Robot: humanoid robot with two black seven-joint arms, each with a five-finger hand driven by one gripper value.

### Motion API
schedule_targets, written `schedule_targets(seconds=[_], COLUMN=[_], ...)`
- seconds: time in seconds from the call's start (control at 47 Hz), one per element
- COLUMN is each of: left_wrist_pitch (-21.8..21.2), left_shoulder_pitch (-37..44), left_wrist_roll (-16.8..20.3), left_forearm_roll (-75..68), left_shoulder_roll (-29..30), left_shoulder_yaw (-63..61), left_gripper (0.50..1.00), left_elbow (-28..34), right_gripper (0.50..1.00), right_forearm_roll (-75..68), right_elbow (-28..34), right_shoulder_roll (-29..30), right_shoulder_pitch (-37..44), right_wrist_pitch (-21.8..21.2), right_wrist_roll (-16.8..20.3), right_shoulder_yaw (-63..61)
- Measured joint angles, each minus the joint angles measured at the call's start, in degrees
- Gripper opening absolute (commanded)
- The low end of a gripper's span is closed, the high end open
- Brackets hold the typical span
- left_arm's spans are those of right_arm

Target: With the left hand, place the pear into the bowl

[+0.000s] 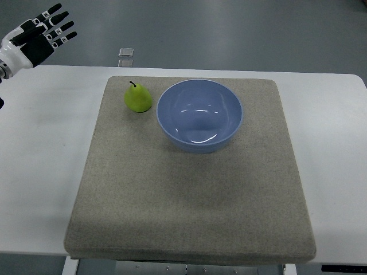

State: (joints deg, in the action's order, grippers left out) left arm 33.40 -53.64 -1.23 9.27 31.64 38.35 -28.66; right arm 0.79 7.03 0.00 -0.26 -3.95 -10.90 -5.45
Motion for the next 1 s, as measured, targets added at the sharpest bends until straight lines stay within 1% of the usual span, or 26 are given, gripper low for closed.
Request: schedule_targets(seconds=[0.319,0.681,0.745,0.83,0.872,0.915,1.0], left_wrist_pitch=[0.0,1.6,1.6,1.6,1.6,1.6,1.6], left_shoulder_pitch=[-0.3,0.0,-0.2,-0.8,-1.1,-1.5,-2.5], left_wrist_roll=[0.0,0.0,0.1,0.4,1.2,2.6,7.4], left_forearm_roll=[0.2,-1.8,-4.8,-13.6,-19.6,-24.9,-37.4], left_shoulder_roll=[0.1,0.4,0.4,0.6,0.6,0.6,0.9], left_shoulder_yaw=[0.0,-0.9,-1.0,-1.0,-0.6,-0.5,-0.4], left_gripper=[0.996,0.996,0.996,0.996,0.996,0.996,0.996], left_elbow=[0.1,0.4,0.3,-0.1,-0.4,-1.1,-4.1], right_gripper=[0.926,0.926,0.926,0.926,0.926,0.926,0.926], right_forearm_roll=[0.0,0.0,0.0,0.0,0.0,0.0,0.0], right_elbow=[0.0,0.0,0.0,0.0,0.0,0.0,0.0], right_shoulder_roll=[0.0,0.0,0.0,0.0,0.0,0.0,0.0], right_shoulder_pitch=[0.0,0.0,0.0,0.0,0.0,0.0,0.0], right_wrist_pitch=[0.0,0.0,0.0,0.0,0.0,0.0,0.0], right_wrist_roll=[0.0,0.0,0.0,0.0,0.0,0.0,0.0], right_shoulder_yaw=[0.0,0.0,0.0,0.0,0.0,0.0,0.0])
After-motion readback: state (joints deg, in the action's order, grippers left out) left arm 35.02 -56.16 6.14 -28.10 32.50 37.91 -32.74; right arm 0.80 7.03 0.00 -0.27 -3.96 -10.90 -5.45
